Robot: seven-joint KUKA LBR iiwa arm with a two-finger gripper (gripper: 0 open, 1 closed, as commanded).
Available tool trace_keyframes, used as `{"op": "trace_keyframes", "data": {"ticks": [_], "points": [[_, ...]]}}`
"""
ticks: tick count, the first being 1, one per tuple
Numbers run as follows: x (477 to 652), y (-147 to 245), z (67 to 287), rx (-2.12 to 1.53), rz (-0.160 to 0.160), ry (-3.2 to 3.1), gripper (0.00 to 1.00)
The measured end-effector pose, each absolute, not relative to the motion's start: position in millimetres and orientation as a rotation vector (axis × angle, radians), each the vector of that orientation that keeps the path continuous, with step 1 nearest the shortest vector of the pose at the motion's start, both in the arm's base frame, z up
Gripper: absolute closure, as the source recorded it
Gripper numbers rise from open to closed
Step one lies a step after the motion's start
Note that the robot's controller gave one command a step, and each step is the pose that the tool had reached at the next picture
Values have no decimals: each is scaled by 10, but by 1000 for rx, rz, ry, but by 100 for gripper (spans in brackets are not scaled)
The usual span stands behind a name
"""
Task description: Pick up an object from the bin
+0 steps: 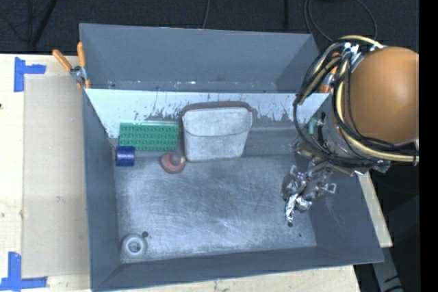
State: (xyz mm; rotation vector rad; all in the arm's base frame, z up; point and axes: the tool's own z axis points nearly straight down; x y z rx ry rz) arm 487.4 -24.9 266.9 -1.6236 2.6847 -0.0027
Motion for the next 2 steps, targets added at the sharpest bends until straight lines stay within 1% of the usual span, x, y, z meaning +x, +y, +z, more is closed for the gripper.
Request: {"op": "trace_keyframes", "data": {"ticks": [1,2], "points": [[4809,-299,1841,-2114,12,2331,100],[4888,-453,2028,-2024,4,2402,100]]}}
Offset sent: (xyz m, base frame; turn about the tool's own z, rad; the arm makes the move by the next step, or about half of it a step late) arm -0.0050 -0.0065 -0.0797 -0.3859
